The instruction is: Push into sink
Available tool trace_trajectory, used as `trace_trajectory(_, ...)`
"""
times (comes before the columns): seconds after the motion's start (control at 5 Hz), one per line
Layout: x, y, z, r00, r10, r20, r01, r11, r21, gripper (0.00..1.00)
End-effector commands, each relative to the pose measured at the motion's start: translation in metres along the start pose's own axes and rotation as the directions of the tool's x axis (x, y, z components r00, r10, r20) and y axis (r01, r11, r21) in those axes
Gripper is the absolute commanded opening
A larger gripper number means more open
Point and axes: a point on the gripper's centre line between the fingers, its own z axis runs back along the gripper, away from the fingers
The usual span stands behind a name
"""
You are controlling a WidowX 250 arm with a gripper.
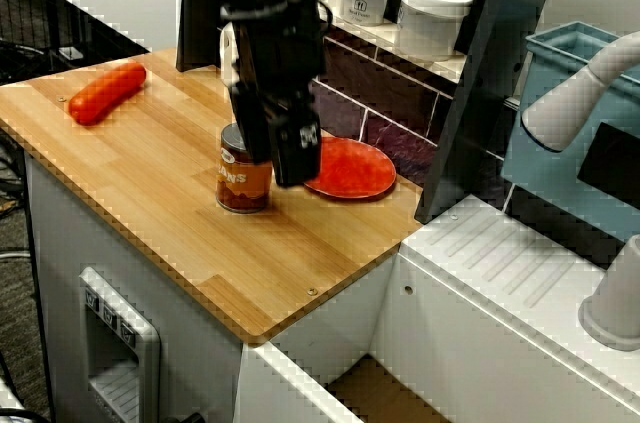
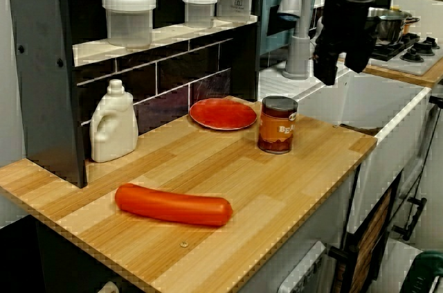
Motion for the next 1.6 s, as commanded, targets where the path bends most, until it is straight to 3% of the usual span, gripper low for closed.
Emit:
trace_trajectory(0.0, -0.016, 0.052, 0.044, 0.99, -0.125, -0.06, 0.123, 0.992, -0.034, 1.0)
trace_trajectory(0.2, -0.026, 0.076, 0.052, 0.992, -0.104, -0.077, 0.104, 0.995, -0.012, 1.0)
trace_trajectory(0.4, -0.039, 0.107, 0.057, 0.997, -0.059, -0.051, 0.06, 0.998, 0.002, 1.0)
trace_trajectory(0.8, -0.054, 0.136, 0.025, 1.0, 0.012, -0.008, -0.011, 0.996, 0.089, 1.0)
trace_trajectory(1.0, -0.051, 0.141, 0.008, 1.0, -0.014, 0.007, 0.013, 0.993, 0.12, 1.0)
trace_trajectory(1.2, -0.043, 0.142, -0.005, 0.995, -0.103, -0.005, 0.103, 0.988, 0.116, 1.0)
trace_trajectory(1.4, -0.033, 0.145, -0.01, 0.943, -0.331, -0.028, 0.332, 0.943, 0.023, 1.0)
